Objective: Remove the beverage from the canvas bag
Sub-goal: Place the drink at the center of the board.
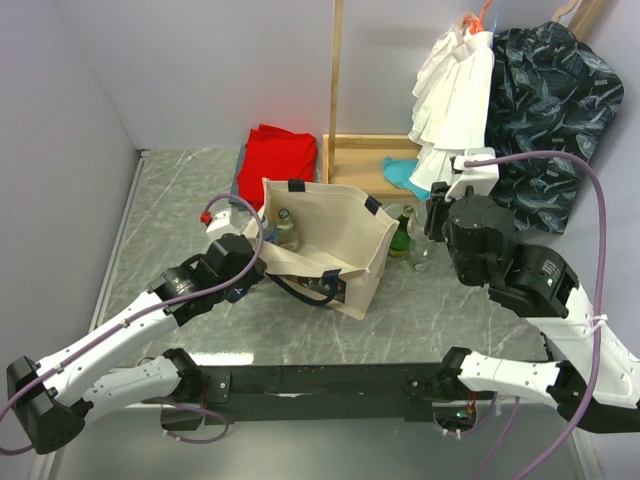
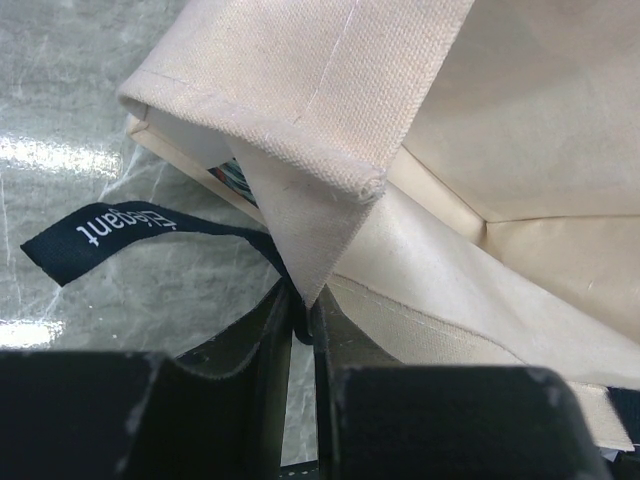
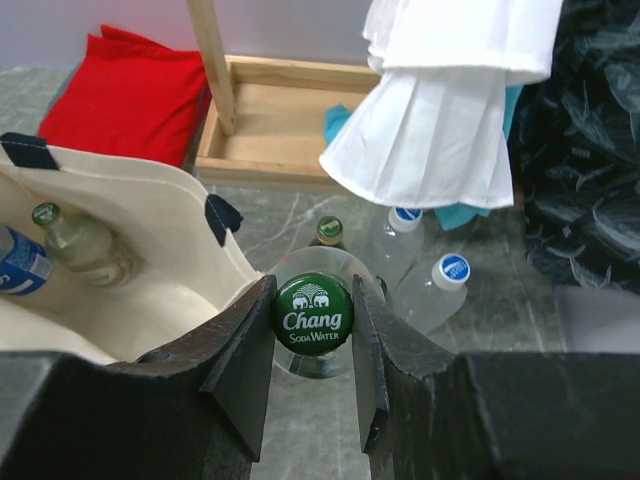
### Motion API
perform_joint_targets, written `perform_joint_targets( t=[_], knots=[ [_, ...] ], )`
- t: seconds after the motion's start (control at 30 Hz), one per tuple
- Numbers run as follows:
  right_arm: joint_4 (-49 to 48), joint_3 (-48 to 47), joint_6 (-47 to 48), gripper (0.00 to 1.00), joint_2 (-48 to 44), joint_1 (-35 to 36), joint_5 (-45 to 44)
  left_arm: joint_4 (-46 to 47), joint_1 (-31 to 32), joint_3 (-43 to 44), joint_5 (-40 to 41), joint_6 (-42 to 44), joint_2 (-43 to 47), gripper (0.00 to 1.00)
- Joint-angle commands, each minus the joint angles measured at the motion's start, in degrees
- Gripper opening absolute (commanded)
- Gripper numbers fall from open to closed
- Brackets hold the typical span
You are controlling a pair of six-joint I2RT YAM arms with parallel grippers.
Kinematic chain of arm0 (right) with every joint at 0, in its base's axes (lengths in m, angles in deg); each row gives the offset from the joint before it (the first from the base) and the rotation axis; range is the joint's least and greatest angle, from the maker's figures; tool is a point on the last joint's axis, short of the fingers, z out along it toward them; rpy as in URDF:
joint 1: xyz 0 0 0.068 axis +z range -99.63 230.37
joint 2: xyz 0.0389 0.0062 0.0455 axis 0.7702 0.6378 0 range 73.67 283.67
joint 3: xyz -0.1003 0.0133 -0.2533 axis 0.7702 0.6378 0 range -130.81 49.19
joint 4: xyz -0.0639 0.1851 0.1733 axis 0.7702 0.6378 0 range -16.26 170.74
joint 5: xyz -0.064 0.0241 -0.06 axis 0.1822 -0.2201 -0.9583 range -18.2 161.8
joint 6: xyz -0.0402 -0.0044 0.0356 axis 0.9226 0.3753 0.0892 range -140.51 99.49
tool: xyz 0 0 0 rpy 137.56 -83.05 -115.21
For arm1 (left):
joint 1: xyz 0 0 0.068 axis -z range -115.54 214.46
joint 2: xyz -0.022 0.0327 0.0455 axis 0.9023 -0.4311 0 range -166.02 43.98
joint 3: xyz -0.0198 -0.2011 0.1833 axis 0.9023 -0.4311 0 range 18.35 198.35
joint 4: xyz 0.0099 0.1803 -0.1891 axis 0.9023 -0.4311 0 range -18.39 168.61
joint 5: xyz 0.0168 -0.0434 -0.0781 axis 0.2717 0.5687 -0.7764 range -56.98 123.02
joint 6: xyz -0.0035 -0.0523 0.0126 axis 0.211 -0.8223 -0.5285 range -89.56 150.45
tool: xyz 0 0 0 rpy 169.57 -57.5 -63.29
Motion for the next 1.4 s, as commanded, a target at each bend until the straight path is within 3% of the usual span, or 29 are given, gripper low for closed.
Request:
perform_joint_targets(
  t=[0.0,0.37,0.67,1.37],
  knots=[
    [-3.5,-0.4,-4.9,0.0,-2.8,-1.6,-4.4,0.5,0.2,2.0,-1.7,1.0,0.1,0.17],
    [-0.7,6.3,-10.1,0.0,-5.2,-13.6,6.9,0.6,0.3,1.8,-1.9,1.1,0.2,0.17],
    [2.1,9.5,-13.5,0.0,-5.1,-17.2,9.4,0.6,0.3,1.3,-1.8,1.0,0.7,0.17],
    [-6.8,24.6,-13.7,0.0,-10.7,-30.2,15.2,0.8,0.3,0.7,-1.8,1.3,1.1,0.18]
  ],
)
